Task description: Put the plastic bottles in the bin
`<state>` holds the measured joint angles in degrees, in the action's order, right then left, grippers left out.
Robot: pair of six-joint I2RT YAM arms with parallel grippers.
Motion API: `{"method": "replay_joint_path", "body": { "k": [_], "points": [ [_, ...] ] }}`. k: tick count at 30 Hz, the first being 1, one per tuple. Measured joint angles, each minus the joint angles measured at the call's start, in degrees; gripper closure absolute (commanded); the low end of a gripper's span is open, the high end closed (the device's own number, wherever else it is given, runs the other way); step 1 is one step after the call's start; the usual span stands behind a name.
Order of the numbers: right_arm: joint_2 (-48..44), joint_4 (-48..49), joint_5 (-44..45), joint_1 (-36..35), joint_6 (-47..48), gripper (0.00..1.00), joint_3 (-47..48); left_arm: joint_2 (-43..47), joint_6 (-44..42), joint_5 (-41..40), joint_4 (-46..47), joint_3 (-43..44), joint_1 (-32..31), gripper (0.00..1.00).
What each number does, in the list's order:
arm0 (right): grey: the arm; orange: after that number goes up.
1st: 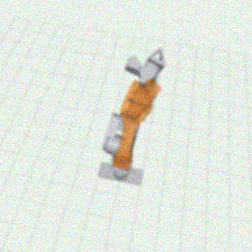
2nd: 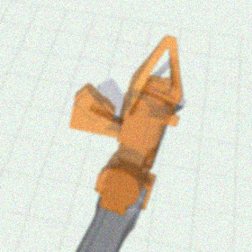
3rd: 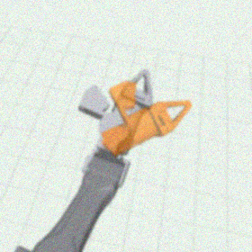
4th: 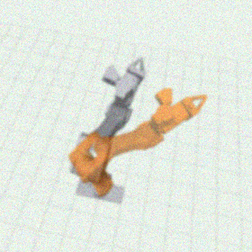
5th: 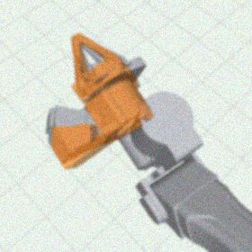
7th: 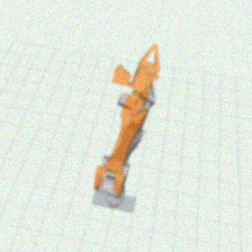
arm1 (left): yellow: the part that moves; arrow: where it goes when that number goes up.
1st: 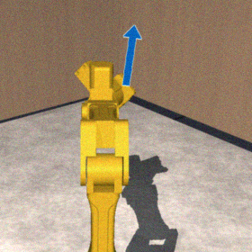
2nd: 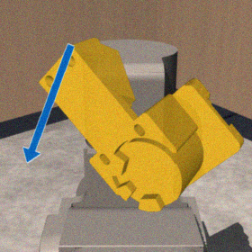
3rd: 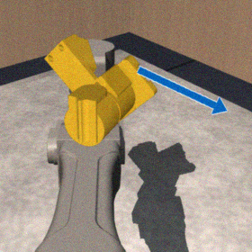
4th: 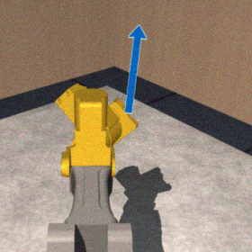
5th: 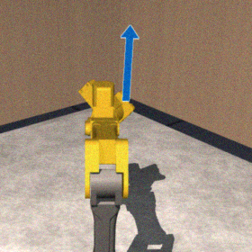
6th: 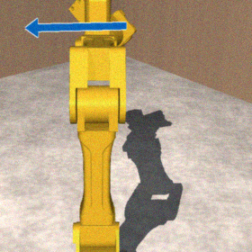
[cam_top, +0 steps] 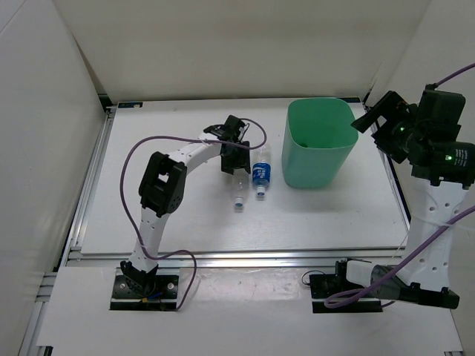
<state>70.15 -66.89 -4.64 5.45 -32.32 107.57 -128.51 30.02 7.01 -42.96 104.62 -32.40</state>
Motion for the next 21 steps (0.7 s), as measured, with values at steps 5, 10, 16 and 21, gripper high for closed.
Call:
{"method": "replay_joint_path", "body": {
  "k": [5,10,16,21],
  "points": [
    [-0.9,-0.7,0.0,1.3,1.4,0.00,0.0,0.2,1.6,0.0,-0.9,0.7,0.2,0.40],
    [-0.9,-0.7,-1.8,1.3,1.5,0.00,-0.2,0.5,5.6,-2.7,-4.2,10.5,2.1,0.39],
    [-0.8,-0.8,-3.3,1.3,1.4,0.00,-2.2,1.6,10.4,-2.5,2.9,34.9,4.4,0.38],
    [-0.7,-0.8,-3.7,1.3,1.4,0.00,-2.5,3.7,14.9,0.7,18.4,43.6,2.4,0.38]
  ]
}}
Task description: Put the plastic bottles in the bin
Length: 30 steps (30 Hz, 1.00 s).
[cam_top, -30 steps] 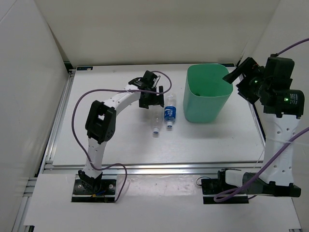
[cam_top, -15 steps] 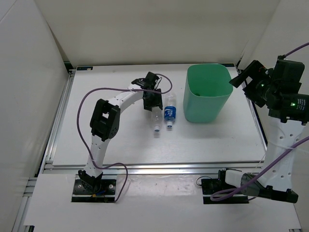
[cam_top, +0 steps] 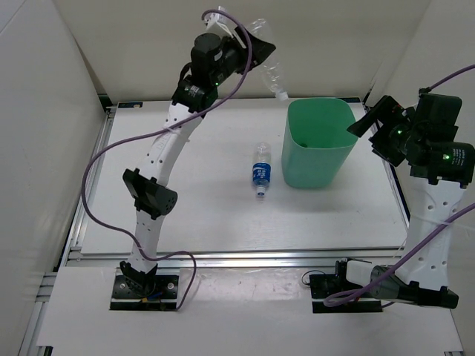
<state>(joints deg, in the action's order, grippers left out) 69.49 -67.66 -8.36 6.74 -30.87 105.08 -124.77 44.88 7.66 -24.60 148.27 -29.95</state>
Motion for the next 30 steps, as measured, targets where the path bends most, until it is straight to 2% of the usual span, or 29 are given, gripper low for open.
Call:
{"method": "replay_joint_path", "body": {
  "k": [4,7,10,14,17,21,23,26,30],
  "points": [
    [0.0,0.0,-0.4,0.0,0.0,0.00,0.0,-1.8,3.9,1.6,9.4,0.3,-3.5,0.39],
    [-0.1,0.0,-0.4,0.0,0.1,0.00,0.0,-6.3,6.1,1.5,14.9,0.3,-6.5,0.34],
    [-0.4,0.0,-0.4,0.0,0.5,0.00,0.0,-10.1,6.9,1.5,16.9,-1.2,-9.0,0.02],
    [-1.6,0.0,-0.4,0.0,1.1,0.00,0.0,-10.3,4.2,2.3,17.4,-9.2,-11.5,0.00],
    [-2.9,0.0,-0.2,0.0,1.3,0.00,0.0,-4.9,-0.7,0.7,19.1,-19.8,-12.3,0.00],
    [-4.5,0.0,0.3,0.0,1.3,0.00,-0.9,11.9,-6.6,-10.8,17.4,-39.4,-11.8,0.00],
    [-4.9,0.0,0.4,0.0,1.4,0.00,-1.8,19.2,-7.8,-14.8,17.7,-46.4,-10.5,0.00],
    [-4.6,0.0,0.4,0.0,1.3,0.00,-2.6,25.9,-9.4,-16.0,18.9,-52.7,-6.4,0.00],
    [-3.3,0.0,-0.1,0.0,1.3,0.00,-2.7,25.6,-11.6,-13.2,19.8,-56.5,-1.3,0.00]
  ]
}}
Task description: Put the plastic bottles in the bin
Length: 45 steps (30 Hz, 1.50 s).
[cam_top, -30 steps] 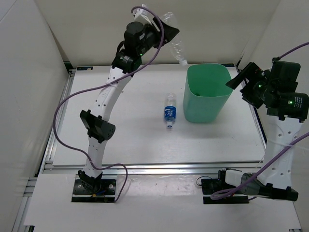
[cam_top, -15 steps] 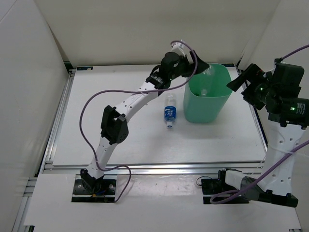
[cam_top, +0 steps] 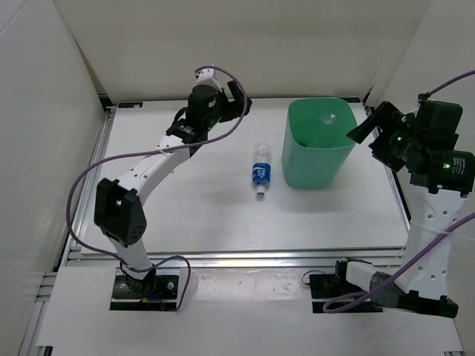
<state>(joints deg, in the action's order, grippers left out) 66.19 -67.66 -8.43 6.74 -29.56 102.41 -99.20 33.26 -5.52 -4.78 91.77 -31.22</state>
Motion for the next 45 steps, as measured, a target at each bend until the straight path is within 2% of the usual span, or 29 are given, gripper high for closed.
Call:
{"method": "replay_joint_path", "body": {
  "k": [6,10,22,29,32,33,36,37,42,45],
  "points": [
    [1.2,0.0,-0.9,0.0,0.0,0.00,0.0,-13.9,0.0,13.6,-3.2,0.4,1.8,0.00],
    [1.1,0.0,-1.0,0.0,0.2,0.00,0.0,-21.5,-0.3,17.7,-7.6,0.9,1.6,0.00],
    [-2.1,0.0,0.8,0.0,1.6,0.00,0.0,-24.8,0.0,24.1,-10.1,2.2,-1.0,0.00],
    [-2.1,0.0,2.3,0.0,1.7,0.00,-0.2,-31.0,1.6,29.4,-9.8,5.9,-1.9,0.00],
    [-2.1,0.0,2.5,0.0,1.7,0.00,-0.2,-31.7,2.6,32.2,-9.4,6.1,-1.9,0.10],
    [-2.1,0.0,2.7,0.0,1.7,0.00,-0.3,-31.8,2.9,32.8,-9.4,6.1,-1.9,0.23],
    [-2.2,0.0,3.0,0.0,1.7,0.00,-1.1,-31.8,3.8,34.2,-9.6,5.4,-1.9,0.50],
    [-2.2,0.0,3.1,0.0,1.7,0.00,-1.5,-31.8,4.3,34.5,-9.6,5.3,-1.6,0.55],
    [-2.2,0.1,3.8,0.0,1.6,0.00,-3.7,-29.9,5.6,30.3,-11.2,6.0,0.0,0.57],
    [-2.1,0.1,3.8,0.0,1.5,0.00,-4.5,-28.5,5.3,24.7,-13.1,11.6,1.7,0.54]
  ]
}}
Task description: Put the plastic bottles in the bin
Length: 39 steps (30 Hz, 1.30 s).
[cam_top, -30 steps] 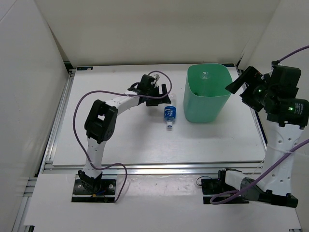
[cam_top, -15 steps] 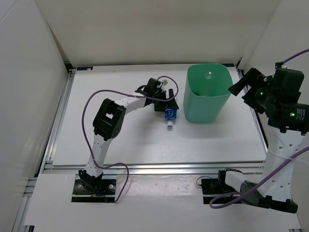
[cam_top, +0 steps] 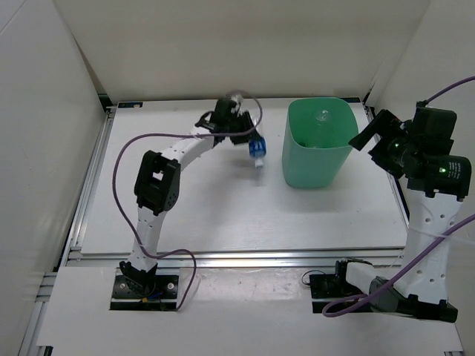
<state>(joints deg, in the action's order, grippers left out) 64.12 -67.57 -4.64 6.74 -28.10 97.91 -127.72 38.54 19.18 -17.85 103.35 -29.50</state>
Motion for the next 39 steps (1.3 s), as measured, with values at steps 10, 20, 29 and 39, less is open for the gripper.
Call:
{"method": "replay_joint_path", "body": {
  "k": [10,20,29,39],
  "points": [
    [1.5,0.2,-0.5,0.0,-0.4,0.00,-0.2,-0.1,0.7,-10.4,5.0,44.1,0.6,0.51],
    [1.4,0.0,0.0,0.0,-0.4,0.00,4.0,-0.7,-3.2,-4.7,16.6,35.5,-11.9,0.00],
    [-3.5,0.2,1.5,0.0,-0.4,0.00,6.7,0.8,-14.3,-8.4,11.8,21.4,-15.1,0.00],
    [-1.7,-0.9,1.7,0.0,-1.5,0.00,4.8,38.0,-16.2,-31.4,11.5,-16.3,-6.9,0.00]
  ]
}}
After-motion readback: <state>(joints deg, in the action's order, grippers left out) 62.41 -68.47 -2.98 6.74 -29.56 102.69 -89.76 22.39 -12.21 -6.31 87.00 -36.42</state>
